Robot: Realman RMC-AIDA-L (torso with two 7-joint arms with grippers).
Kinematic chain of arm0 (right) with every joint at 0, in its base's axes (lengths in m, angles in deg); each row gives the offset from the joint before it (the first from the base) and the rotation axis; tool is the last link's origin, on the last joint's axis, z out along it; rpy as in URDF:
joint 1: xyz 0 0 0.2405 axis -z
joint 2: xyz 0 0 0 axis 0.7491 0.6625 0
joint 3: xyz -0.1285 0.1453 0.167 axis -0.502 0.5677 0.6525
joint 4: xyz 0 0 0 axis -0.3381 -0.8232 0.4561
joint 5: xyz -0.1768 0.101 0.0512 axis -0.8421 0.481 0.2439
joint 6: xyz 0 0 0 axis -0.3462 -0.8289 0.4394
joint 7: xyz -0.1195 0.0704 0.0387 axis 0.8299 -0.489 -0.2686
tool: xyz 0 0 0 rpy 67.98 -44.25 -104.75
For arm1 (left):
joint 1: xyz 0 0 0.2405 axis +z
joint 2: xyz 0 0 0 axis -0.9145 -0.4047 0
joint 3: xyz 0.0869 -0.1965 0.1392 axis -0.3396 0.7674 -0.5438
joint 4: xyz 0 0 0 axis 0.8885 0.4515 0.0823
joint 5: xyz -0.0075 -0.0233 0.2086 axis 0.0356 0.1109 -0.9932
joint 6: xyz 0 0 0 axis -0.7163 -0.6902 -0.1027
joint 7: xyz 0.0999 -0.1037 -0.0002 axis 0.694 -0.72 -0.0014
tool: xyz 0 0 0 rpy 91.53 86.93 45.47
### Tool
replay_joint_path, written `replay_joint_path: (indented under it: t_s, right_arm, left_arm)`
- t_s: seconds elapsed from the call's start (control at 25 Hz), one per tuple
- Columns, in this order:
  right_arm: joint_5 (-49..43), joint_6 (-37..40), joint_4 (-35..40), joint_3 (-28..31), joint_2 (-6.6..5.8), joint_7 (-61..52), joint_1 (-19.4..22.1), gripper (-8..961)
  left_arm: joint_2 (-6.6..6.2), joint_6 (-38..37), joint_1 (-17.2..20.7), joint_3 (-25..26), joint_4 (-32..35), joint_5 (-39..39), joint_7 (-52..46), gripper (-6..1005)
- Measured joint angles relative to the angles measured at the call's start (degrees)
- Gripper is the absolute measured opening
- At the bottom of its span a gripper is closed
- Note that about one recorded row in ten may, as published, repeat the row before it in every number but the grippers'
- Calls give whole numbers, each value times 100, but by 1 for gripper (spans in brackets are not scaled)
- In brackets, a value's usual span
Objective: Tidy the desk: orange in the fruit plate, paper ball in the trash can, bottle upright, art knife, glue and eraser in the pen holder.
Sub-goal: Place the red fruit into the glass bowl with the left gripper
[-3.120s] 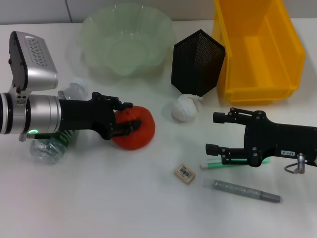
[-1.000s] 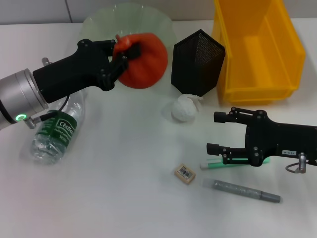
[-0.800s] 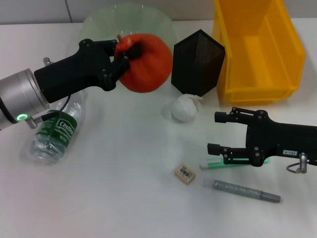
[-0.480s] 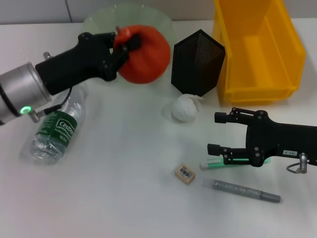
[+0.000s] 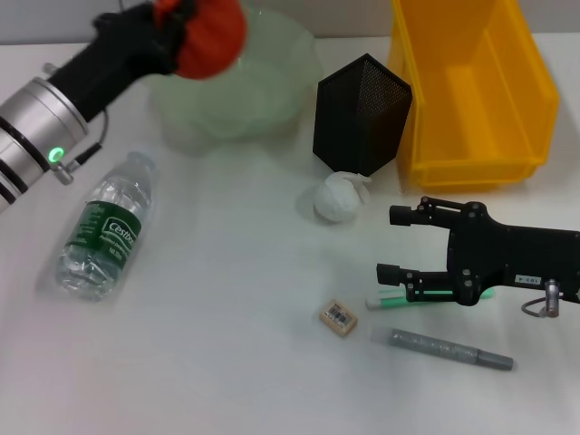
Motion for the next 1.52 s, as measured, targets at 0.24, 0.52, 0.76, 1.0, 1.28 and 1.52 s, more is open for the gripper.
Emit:
replay_joint_path:
  t_s: [0.24, 0.52, 0.76, 1.0, 1.28, 1.52]
  right_arm:
    - [0, 2, 0, 29, 8, 0, 25, 808]
    - [0, 8, 0, 37, 9, 0, 9, 808]
    - [0, 9, 0, 37, 9, 0, 0, 808]
    - [0, 8, 4, 36, 6, 3, -2, 808]
    - [0, 9, 8, 36, 1, 36, -38, 808]
    - [0, 3, 9, 8, 7, 40, -86, 808]
  left_arm:
    - [-1, 158, 26, -60, -276, 721, 622, 61]
    - [-6, 170, 18, -73, -280, 705, 608, 57]
    - [-9, 204, -6, -80, -286, 705, 590, 57]
    - [-5, 392, -258, -79, -389, 735, 624, 58]
    - [-1, 1175, -981, -80, -702, 729, 905, 58]
    - [0, 2047, -1431, -42, -819, 743, 978, 58]
